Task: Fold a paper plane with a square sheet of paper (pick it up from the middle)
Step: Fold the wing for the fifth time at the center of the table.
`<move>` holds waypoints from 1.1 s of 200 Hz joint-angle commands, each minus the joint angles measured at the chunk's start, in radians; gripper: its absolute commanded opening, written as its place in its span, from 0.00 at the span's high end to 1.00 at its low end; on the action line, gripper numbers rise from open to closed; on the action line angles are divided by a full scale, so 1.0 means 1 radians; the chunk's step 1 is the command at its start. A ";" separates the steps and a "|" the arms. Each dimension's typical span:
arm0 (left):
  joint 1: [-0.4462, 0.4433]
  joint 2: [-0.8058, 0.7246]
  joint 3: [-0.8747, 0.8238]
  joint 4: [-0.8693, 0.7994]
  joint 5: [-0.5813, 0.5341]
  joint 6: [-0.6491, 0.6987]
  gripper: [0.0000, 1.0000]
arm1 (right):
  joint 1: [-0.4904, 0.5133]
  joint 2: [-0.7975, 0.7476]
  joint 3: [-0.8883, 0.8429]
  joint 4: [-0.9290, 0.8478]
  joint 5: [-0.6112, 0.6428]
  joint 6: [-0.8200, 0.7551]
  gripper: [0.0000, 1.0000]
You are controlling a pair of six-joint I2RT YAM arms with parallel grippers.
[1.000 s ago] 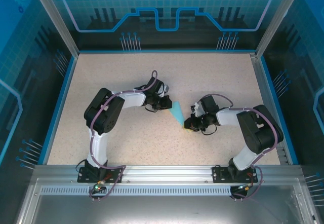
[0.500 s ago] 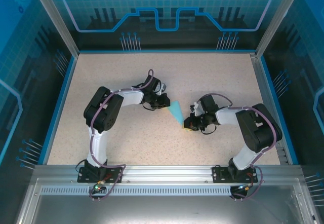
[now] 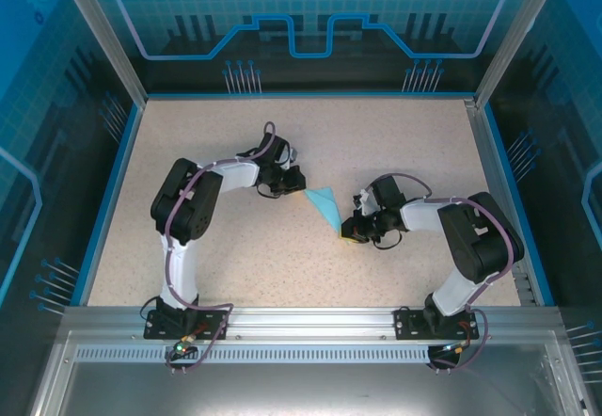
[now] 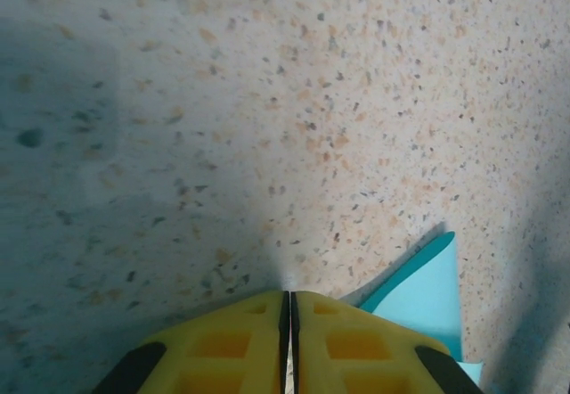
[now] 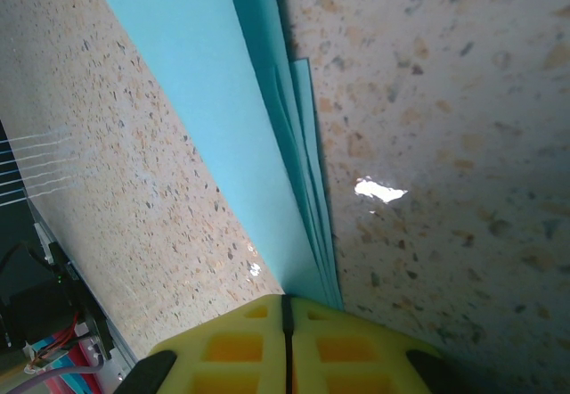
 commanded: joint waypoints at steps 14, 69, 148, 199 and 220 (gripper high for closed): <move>0.012 -0.178 -0.058 -0.012 -0.053 0.016 0.87 | -0.005 0.084 -0.056 -0.141 0.222 -0.002 0.92; -0.133 -0.288 -0.189 0.093 -0.018 -0.067 0.87 | -0.005 0.088 -0.053 -0.140 0.221 -0.003 0.92; -0.298 -0.151 -0.203 0.216 0.078 -0.180 0.91 | -0.006 0.089 -0.053 -0.139 0.219 -0.004 0.92; -0.317 -0.091 -0.174 0.202 0.082 -0.184 0.91 | -0.006 0.087 -0.053 -0.140 0.218 -0.004 0.92; -0.317 -0.079 -0.169 0.192 0.071 -0.185 0.91 | -0.005 0.088 -0.052 -0.140 0.219 -0.004 0.92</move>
